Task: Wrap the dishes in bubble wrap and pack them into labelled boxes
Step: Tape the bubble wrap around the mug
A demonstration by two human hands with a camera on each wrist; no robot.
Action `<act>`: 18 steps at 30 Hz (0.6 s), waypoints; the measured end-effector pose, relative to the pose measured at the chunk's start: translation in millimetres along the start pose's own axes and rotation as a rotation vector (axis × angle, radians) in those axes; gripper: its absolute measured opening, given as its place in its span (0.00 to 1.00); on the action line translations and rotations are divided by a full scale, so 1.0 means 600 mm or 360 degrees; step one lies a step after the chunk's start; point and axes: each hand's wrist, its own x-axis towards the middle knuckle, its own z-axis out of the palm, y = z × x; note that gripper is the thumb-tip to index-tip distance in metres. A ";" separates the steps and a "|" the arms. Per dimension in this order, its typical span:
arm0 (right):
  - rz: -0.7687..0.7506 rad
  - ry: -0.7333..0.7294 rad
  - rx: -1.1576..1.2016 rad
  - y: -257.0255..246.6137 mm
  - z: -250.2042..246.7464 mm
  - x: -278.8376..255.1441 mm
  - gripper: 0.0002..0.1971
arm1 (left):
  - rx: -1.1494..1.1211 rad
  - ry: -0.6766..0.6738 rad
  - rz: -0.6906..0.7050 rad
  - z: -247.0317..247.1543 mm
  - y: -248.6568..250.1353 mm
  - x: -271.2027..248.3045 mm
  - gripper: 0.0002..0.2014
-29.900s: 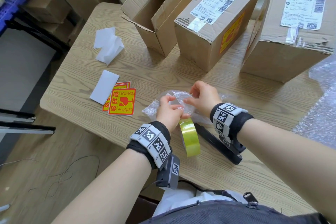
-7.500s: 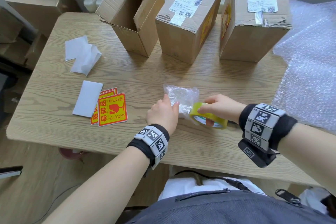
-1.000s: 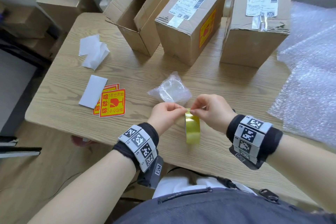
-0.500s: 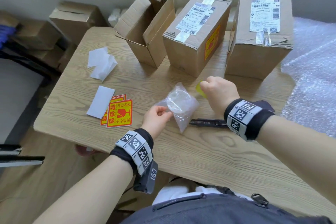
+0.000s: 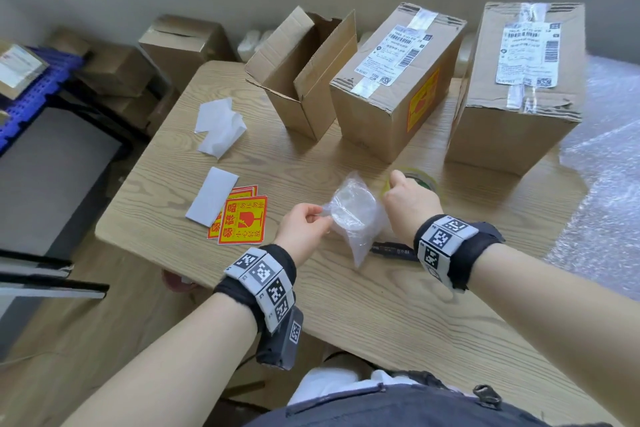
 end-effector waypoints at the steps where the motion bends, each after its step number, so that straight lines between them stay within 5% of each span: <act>1: 0.0020 -0.0009 0.0063 -0.002 0.000 0.004 0.10 | 0.0008 0.0019 0.0009 -0.002 0.006 -0.001 0.25; 5: 0.0025 0.0072 0.0335 -0.006 -0.002 0.020 0.13 | -0.0052 0.0081 0.0063 -0.014 0.026 0.004 0.18; 8: -0.0099 0.0167 0.0287 -0.023 0.004 0.023 0.34 | -0.0047 0.0067 0.0110 -0.029 0.027 0.024 0.16; 11: -0.0158 0.0023 -0.0092 -0.060 0.027 0.026 0.55 | -0.0023 0.0018 0.0150 -0.046 0.030 0.052 0.17; 18: 0.0161 0.0030 0.0088 -0.124 0.042 0.071 0.44 | 0.0140 -0.0103 0.0460 -0.130 0.041 0.128 0.16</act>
